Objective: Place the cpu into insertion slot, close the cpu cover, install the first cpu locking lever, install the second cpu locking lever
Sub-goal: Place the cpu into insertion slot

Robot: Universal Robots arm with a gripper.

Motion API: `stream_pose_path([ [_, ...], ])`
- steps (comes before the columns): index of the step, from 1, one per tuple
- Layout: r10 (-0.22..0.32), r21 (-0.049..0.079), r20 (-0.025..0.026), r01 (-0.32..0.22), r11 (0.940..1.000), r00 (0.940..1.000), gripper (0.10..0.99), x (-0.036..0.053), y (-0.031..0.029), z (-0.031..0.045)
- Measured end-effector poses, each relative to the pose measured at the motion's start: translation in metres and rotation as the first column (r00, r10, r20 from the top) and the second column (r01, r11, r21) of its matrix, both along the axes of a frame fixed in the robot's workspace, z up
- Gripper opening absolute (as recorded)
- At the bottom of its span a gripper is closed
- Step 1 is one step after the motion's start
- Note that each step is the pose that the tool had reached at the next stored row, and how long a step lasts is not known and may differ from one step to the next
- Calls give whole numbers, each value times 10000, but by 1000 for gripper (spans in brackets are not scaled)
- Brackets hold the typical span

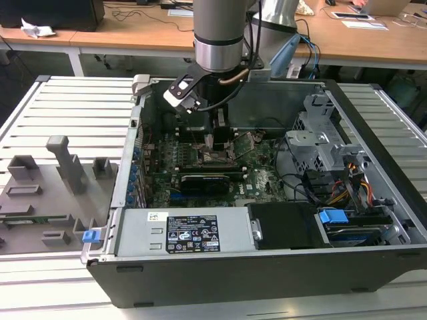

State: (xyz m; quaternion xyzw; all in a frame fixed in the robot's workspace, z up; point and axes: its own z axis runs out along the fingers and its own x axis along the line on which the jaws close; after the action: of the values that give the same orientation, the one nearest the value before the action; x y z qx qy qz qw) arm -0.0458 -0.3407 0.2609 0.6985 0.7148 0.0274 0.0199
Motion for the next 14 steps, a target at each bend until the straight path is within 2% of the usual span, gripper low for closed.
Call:
stream_pose_path([
  [2, -1, 3, 0, 1, 10000, 10000, 525, -6, 5, -30],
  [5, -48, 2, 0, 48, 10000, 10000, 525, -6, 61, -97],
  [9, -430, 2, -1, 430, 9991, 9991, 525, -2, 85, -138],
  [14, -442, 3, 0, 442, 9990, 9990, 525, 2, 136, -190],
])
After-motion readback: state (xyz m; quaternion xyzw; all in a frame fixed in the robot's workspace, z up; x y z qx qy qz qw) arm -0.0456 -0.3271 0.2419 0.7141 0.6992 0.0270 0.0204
